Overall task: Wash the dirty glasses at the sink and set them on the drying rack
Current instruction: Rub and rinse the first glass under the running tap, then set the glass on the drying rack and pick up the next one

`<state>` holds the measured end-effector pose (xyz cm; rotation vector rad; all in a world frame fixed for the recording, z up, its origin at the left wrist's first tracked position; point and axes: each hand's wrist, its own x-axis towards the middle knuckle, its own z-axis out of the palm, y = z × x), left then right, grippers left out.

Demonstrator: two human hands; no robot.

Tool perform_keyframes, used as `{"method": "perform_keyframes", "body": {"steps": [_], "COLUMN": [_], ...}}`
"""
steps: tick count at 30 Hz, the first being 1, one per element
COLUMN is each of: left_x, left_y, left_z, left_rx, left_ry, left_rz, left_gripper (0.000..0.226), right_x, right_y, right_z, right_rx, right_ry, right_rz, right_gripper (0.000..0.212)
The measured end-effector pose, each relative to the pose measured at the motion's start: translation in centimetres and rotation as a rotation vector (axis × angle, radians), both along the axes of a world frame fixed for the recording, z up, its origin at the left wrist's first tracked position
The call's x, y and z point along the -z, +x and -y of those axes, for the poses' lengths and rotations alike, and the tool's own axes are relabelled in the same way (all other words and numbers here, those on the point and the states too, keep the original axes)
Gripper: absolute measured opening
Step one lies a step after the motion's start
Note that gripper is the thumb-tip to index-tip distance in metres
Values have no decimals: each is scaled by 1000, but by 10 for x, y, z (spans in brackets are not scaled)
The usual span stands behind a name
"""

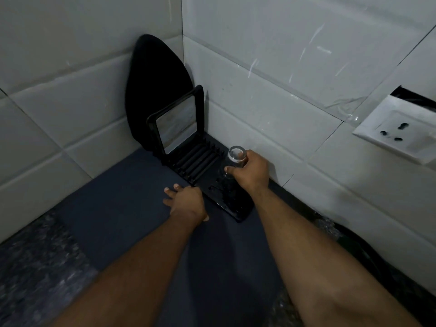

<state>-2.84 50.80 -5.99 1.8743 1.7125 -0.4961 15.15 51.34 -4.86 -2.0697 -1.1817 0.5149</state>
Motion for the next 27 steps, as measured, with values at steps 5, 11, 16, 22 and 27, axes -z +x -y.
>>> {"method": "perform_keyframes", "body": {"steps": [5, 11, 16, 22, 27], "left_x": [1, 0, 4, 7, -22], "left_y": [1, 1, -4, -18, -19], "left_z": [-1, 1, 5, 51, 121], "left_rx": [2, 1, -3, 104, 104], "left_ry": [1, 15, 50, 277, 277], "left_rz": [-5, -19, 3, -5, 252], "left_gripper": [107, 108, 113, 67, 36], "right_x": [3, 0, -11, -42, -66], "right_y": [-2, -4, -5, -8, -21], "right_z": [0, 11, 37, 97, 161], "right_rx": [-6, -21, -24, -48, -110], "right_ry": [-10, -22, -9, -33, -62], "right_rz": [24, 7, 4, -19, -6], "right_gripper": [44, 46, 48, 58, 61]}}
